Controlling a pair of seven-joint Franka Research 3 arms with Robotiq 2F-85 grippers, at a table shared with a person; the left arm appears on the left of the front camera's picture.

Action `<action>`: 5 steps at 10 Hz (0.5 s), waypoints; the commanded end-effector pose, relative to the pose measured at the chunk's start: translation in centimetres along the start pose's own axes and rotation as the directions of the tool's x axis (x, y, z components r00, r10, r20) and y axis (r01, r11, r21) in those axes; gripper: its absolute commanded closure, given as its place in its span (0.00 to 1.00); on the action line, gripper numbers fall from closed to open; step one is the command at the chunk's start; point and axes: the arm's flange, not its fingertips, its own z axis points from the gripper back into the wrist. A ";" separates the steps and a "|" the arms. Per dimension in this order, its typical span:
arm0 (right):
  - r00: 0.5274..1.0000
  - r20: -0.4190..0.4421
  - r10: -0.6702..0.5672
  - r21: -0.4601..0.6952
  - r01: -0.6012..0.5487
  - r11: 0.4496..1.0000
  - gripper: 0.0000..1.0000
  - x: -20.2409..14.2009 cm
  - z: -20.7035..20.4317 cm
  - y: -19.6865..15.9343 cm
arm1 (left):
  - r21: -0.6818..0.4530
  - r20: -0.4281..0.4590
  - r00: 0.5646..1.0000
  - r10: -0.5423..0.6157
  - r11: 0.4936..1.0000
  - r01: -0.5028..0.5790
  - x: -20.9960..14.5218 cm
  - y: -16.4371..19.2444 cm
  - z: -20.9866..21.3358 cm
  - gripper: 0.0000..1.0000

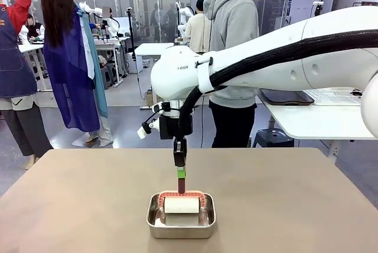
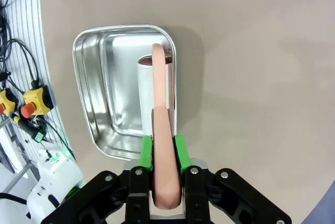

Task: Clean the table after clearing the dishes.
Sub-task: Place the Lint Roller back on top of the Airtight Container.

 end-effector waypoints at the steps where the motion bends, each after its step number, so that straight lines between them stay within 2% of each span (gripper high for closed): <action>1: 1.000 0.025 0.008 -0.078 -0.006 0.997 0.79 -0.8 -0.3 -0.5 | 0.006 -0.013 1.000 0.004 1.000 -0.004 -0.1 -0.4 0.4 0.00; 3: 0.998 0.041 0.053 -0.087 -0.049 0.995 0.79 -1.1 -1.0 -1.7 | 0.006 -0.013 1.000 0.004 1.000 -0.004 -0.1 -0.4 0.4 0.00; 4: 0.998 0.046 0.044 -0.090 -0.040 0.995 0.66 -1.3 -1.0 -1.8 | 0.006 -0.013 1.000 0.004 1.000 -0.004 -0.1 -0.4 0.4 0.00; 5: 0.999 0.029 0.046 -0.091 -0.043 0.995 0.45 -1.6 -0.8 -1.7 | 0.006 -0.013 1.000 0.004 1.000 -0.004 -0.1 -0.4 0.4 0.00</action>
